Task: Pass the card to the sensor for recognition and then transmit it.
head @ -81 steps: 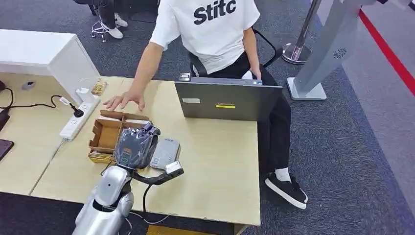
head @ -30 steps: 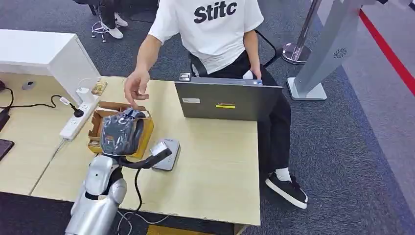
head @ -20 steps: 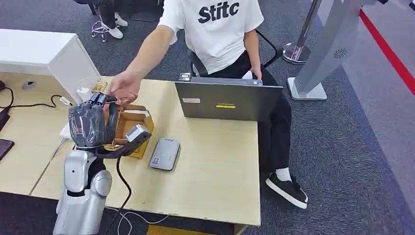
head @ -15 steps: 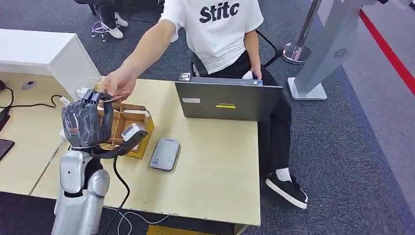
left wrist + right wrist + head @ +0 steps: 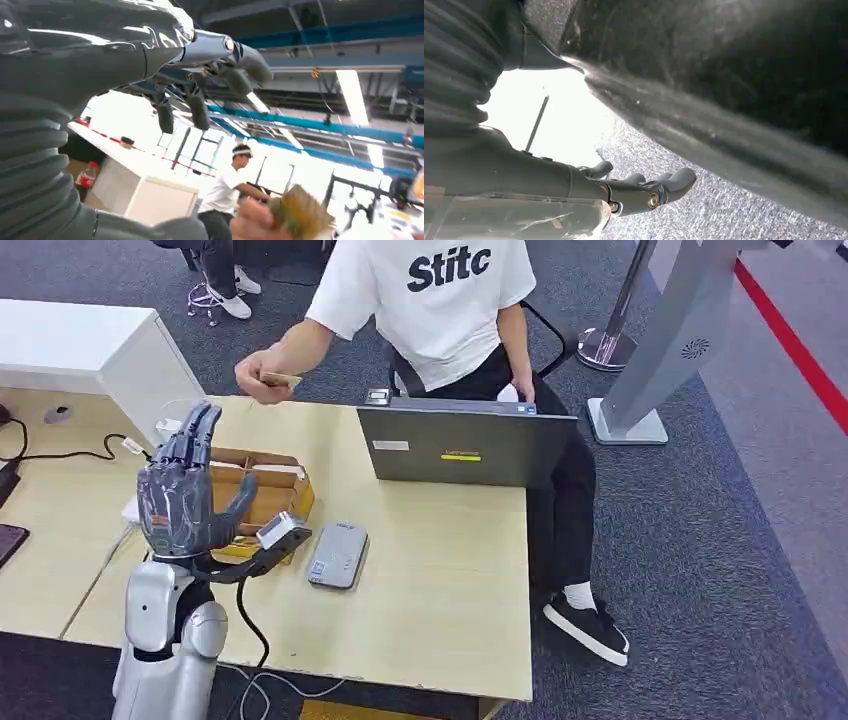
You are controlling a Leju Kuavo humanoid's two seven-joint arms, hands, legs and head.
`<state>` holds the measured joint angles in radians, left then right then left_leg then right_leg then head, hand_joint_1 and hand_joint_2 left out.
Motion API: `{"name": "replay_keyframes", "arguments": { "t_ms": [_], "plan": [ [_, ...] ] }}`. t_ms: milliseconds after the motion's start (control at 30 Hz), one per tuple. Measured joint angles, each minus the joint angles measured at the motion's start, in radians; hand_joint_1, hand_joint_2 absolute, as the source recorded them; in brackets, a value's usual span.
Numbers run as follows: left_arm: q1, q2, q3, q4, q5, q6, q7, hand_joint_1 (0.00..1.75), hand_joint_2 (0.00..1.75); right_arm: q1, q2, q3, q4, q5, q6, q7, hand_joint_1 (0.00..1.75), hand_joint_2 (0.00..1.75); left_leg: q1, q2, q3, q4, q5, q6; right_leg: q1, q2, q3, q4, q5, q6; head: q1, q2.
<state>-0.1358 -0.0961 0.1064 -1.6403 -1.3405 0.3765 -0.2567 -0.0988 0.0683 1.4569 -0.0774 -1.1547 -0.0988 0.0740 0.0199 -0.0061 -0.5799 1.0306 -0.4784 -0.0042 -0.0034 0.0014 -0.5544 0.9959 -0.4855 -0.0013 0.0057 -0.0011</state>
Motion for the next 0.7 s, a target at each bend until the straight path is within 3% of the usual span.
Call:
{"name": "replay_keyframes", "arguments": {
  "t_ms": [200, 433, 700],
  "plan": [
    [0.069, 0.026, -0.062, 0.0, -0.033, -0.027, -0.015, 0.0, 1.75, 0.0, 0.0, 0.0, 0.0, -0.018, 0.0, 0.004, 0.0, 1.75, 0.0, 0.0, 0.0, 0.0, 0.0, 0.0, 0.0, 0.0, 0.0, 0.0, 0.0, 0.0, 0.0, 0.0],
    [0.117, 0.098, -0.095, 0.042, -0.115, -0.024, 0.048, 0.0, 1.75, 0.0, 0.0, 0.0, 0.0, -0.028, 0.003, 0.005, 0.0, 1.75, 0.0, 0.0, 0.0, 0.0, 0.0, 0.0, 0.0, 0.0, -0.001, 0.0, 0.0, 0.0, 0.0, 0.0],
    [0.115, 0.164, -0.076, 0.172, -0.159, -0.012, 0.109, 0.0, 1.75, 0.001, 0.0, 0.0, 0.0, -0.026, 0.003, 0.001, 0.0, 1.75, 0.0, 0.0, 0.0, -0.001, 0.0, 0.0, 0.0, 0.0, -0.001, 0.0, 0.0, 0.0, 0.0, 0.0]
  ]
}}
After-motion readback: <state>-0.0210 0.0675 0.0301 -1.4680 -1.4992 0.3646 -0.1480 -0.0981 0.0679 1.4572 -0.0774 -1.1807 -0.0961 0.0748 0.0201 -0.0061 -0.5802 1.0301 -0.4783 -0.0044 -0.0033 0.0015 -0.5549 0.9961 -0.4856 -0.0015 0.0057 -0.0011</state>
